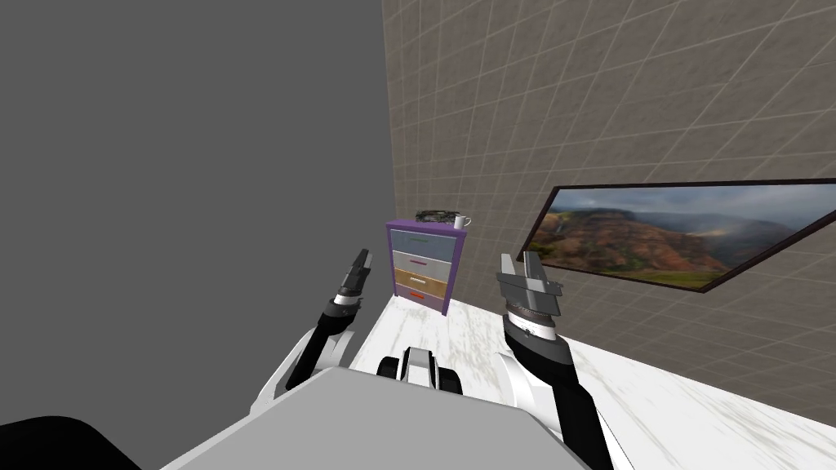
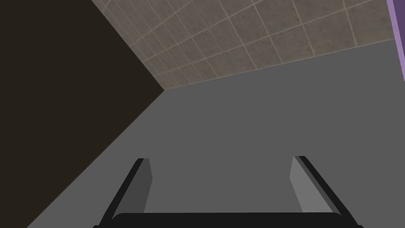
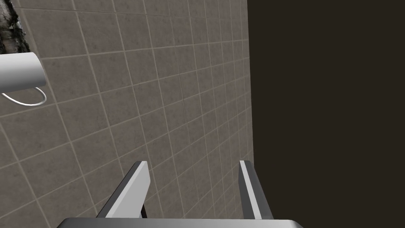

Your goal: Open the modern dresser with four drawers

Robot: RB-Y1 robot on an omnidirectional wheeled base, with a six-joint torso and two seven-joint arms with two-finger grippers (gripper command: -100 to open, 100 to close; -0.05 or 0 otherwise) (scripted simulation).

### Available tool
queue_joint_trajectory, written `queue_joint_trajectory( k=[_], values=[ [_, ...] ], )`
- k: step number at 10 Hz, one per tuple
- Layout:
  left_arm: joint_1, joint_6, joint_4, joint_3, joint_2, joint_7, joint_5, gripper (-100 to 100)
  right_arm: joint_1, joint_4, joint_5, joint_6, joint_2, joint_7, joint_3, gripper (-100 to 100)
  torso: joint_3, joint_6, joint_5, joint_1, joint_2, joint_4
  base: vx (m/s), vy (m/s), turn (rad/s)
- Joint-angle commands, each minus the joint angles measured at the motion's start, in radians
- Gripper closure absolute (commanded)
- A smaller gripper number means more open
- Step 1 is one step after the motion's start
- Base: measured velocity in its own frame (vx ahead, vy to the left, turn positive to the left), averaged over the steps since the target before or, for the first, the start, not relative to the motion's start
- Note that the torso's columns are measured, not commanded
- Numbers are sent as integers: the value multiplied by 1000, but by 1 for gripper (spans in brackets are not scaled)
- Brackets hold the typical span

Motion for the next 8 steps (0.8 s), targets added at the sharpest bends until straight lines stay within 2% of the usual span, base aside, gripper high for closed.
queue_joint_trajectory(
  k=[1,7,8],
  values=[
    [-10,-26,76,-6,16,-10,-5,-100,0,0,0,0,0,0,0,0,0,0,0,-1,0,0,100,8,-27],
    [-45,-96,270,-12,37,-30,-13,-100,0,0,0,0,0,0,0,0,0,0,0,0,0,0,108,-2,-39],
    [-45,-96,283,-12,37,-30,-13,-100,0,0,0,0,0,0,0,0,0,0,0,0,0,0,80,14,-16]
  ],
)
